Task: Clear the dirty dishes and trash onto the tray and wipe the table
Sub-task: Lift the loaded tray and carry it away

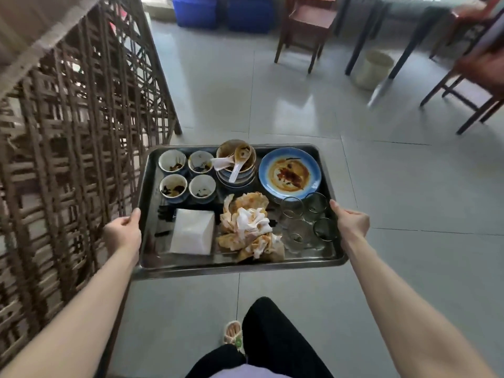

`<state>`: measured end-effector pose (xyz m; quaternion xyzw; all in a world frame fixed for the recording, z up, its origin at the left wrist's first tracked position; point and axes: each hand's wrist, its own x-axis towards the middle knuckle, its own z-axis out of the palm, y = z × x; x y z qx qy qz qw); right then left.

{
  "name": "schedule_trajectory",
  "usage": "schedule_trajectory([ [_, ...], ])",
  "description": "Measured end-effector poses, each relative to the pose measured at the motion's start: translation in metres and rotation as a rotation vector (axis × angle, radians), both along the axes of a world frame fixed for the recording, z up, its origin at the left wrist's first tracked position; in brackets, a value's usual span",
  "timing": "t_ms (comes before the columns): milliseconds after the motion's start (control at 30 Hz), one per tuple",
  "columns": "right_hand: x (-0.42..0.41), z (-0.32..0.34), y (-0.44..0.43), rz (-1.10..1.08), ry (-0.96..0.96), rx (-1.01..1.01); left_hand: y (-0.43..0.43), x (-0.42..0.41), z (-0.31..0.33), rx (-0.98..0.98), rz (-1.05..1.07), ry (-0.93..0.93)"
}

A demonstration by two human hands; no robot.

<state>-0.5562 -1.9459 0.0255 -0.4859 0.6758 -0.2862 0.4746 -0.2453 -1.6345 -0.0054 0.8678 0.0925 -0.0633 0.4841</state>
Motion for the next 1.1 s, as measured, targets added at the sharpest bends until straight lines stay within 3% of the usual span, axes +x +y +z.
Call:
schedule_trajectory([
  [633, 0.289, -0.004, -0.358, -0.022, 0.011, -0.043, -0.369, 0.298, -0.008, -0.1, -0.038, -0.03],
  [1100, 0.565, -0.012, -0.581, -0.032, 0.054, -0.01, -0.598, 0.579, -0.02, -0.059, -0.052, -0.018],
])
